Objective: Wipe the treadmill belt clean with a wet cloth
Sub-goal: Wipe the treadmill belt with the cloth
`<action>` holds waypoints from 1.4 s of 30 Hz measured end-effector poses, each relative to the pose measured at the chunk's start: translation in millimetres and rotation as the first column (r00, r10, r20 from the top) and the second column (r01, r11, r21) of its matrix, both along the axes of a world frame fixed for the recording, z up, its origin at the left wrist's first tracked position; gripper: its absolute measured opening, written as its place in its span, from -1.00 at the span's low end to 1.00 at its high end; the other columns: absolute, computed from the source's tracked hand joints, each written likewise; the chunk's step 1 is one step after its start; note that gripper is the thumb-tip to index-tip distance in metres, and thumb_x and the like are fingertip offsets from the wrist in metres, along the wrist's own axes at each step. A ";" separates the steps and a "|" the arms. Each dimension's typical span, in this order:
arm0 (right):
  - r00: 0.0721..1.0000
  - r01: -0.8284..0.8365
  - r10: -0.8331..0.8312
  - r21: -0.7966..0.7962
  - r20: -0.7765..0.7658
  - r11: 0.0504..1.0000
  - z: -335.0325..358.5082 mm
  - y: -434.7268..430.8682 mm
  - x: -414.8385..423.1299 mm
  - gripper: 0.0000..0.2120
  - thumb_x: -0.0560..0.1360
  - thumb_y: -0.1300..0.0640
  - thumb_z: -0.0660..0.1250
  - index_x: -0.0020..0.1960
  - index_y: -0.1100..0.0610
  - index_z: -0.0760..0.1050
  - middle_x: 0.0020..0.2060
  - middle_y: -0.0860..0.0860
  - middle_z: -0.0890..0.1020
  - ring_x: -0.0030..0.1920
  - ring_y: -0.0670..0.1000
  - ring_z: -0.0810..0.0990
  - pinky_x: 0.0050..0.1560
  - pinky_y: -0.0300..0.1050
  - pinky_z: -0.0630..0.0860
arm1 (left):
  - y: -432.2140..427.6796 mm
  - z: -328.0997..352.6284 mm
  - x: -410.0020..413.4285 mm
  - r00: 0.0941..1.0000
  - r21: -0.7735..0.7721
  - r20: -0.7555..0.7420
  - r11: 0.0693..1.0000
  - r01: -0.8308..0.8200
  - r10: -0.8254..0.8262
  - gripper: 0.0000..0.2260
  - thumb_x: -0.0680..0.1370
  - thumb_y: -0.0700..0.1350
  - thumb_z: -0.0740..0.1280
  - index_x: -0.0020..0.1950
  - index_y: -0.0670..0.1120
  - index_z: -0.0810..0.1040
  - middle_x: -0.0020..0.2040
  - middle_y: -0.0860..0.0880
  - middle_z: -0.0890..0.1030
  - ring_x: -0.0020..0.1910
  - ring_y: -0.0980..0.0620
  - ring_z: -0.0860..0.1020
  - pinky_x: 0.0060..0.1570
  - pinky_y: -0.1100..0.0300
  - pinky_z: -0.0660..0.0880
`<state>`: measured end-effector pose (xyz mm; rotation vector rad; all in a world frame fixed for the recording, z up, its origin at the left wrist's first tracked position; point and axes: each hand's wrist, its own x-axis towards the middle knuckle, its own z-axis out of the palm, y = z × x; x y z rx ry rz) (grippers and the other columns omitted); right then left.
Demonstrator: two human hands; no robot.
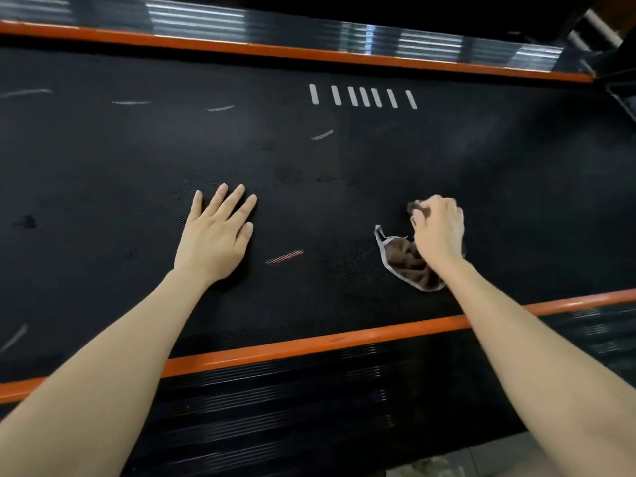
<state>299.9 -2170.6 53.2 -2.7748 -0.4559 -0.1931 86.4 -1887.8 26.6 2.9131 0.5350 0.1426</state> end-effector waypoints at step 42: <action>0.567 -0.820 0.819 0.147 0.087 0.553 -15.7 144.2 22.8 -0.74 0.50 0.06 0.21 -0.02 0.21 0.56 -0.07 0.09 0.54 -0.11 0.09 0.49 -0.04 -0.06 0.42 | 75.4 -3.5 78.3 0.989 0.022 0.033 0.989 -0.148 0.147 -0.33 0.53 0.24 -0.20 0.53 -0.08 0.13 0.55 -0.04 0.11 0.54 -0.03 -0.04 0.48 -0.06 -0.18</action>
